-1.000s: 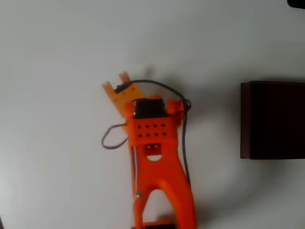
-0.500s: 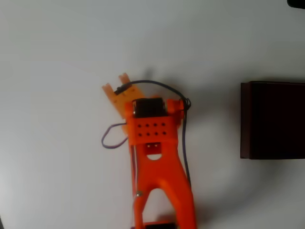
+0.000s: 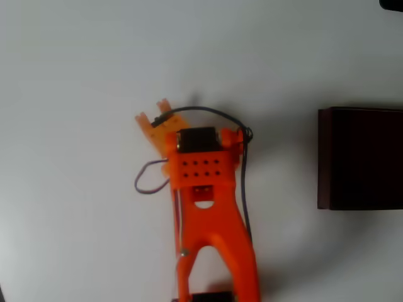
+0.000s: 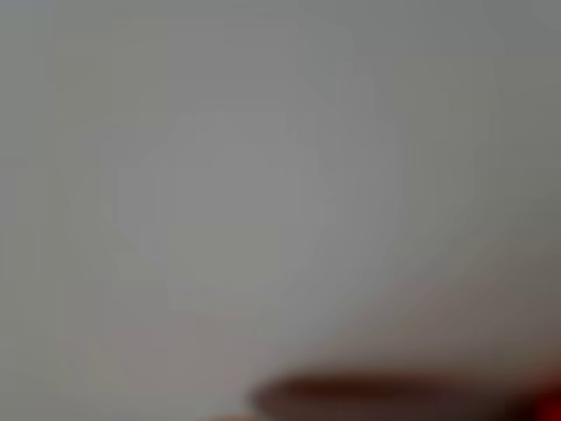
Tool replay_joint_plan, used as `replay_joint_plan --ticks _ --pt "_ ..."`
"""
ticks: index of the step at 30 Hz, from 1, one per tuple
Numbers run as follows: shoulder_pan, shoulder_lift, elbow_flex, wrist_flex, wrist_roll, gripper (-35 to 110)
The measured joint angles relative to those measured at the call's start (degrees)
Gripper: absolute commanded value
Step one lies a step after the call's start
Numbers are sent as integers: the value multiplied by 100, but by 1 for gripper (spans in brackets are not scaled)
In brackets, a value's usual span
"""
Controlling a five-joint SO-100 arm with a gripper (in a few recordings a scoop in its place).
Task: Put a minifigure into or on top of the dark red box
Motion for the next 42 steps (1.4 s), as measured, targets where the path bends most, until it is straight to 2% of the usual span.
replay_joint_plan --ticks 10,30,42 --pt "0 0 0 0 0 15" --pt "229 -105 -9 211 -97 1" --pt "185 62 -800 1107 -439 0"
